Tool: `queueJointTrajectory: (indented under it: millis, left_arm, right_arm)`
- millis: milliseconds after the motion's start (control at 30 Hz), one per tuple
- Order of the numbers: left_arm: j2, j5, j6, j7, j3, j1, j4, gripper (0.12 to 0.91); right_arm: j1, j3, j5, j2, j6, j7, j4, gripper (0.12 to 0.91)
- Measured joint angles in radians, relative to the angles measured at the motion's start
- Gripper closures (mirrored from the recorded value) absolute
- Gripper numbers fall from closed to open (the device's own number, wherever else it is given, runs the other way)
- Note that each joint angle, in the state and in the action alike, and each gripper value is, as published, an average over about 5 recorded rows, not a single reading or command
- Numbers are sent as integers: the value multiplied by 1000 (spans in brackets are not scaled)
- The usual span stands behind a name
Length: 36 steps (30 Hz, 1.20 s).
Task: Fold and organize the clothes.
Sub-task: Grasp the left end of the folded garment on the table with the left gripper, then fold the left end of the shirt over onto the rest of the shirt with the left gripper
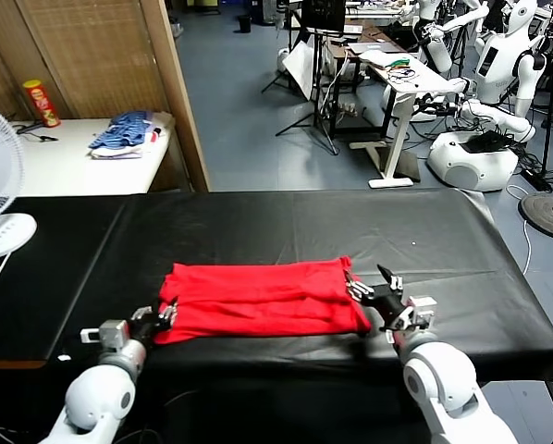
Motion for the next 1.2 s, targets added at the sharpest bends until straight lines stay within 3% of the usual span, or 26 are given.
queueJointTrajectory:
  millis: [100,300,500,667,833,1033,1200]
  left_arm:
    - [4,25,1,1,2,-2,-8,880]
    - [41,176,-41,27,-9,-8,-13,886]
    - [167,299,-108,49,-62,-12,37,884]
    - [281,312,-113,45,-92,-2,70,884]
    - [279,249,-57,13,-62,16,7,884]
    - [181,92,45,-61,50,-15,-139,884]
    - [95,-56,72,-88,149,-77,-192,884]
  right_arm:
    - [-3,3,-5,4,2,0,0,227]
    - [-10,19,-4,9,0,4,13,227]
    - [-27,23,-7,23,-3,6,29,227]
    - [-43,24,-20,38,-3,7,34,227]
    - [-62,32,-41,52,-2,7,41,227]
    - [-91,54,-60,67,-2,8,59,227]
    - [-118,77,-67,75,-2,8,70,227]
